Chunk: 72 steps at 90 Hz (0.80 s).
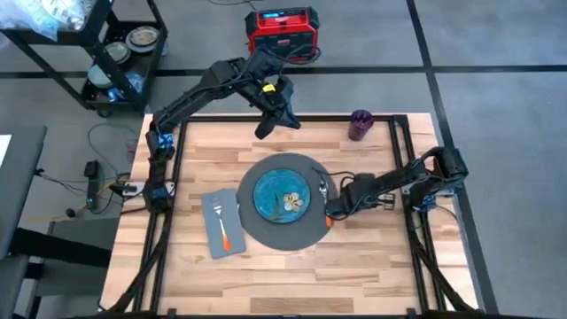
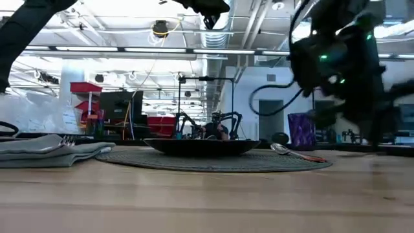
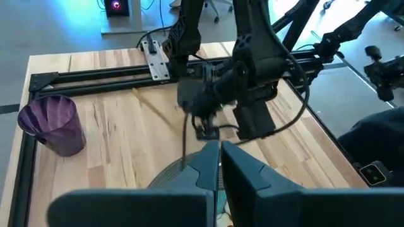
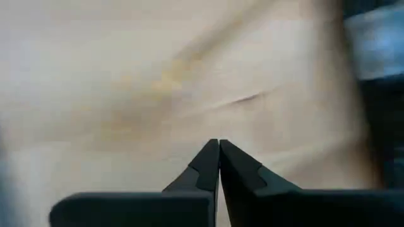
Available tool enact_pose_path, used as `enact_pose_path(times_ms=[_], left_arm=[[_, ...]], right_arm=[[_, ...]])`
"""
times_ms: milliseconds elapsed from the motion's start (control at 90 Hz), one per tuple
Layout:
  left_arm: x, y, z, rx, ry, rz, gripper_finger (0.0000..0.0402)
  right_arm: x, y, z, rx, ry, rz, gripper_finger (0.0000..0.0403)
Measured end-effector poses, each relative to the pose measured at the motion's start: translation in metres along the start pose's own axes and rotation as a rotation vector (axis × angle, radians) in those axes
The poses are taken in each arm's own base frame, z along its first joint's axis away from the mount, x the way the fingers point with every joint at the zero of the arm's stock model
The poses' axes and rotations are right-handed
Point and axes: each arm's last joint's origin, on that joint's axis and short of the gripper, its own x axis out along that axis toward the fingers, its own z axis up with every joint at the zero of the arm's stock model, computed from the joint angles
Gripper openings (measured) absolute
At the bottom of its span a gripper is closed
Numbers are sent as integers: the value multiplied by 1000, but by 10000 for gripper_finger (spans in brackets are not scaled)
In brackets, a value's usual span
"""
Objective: Set table place
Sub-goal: Put the gold knife on the gray placemat
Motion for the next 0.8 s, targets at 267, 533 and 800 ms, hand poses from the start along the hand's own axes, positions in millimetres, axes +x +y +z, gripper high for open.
enact_pose_path(times_ms=[267,533,800], left_arm=[[0,0,0,-5,-3,1,0],[0,0,1,-1,-4,2,0],[5,1,-2,15,4,-5,0]], right_arm=[[-22,-10,18,-43,-95,-143,0],[-31,-14,48,-189,-63,-67,0],[-33,-2,85,-161,-18,312,0]])
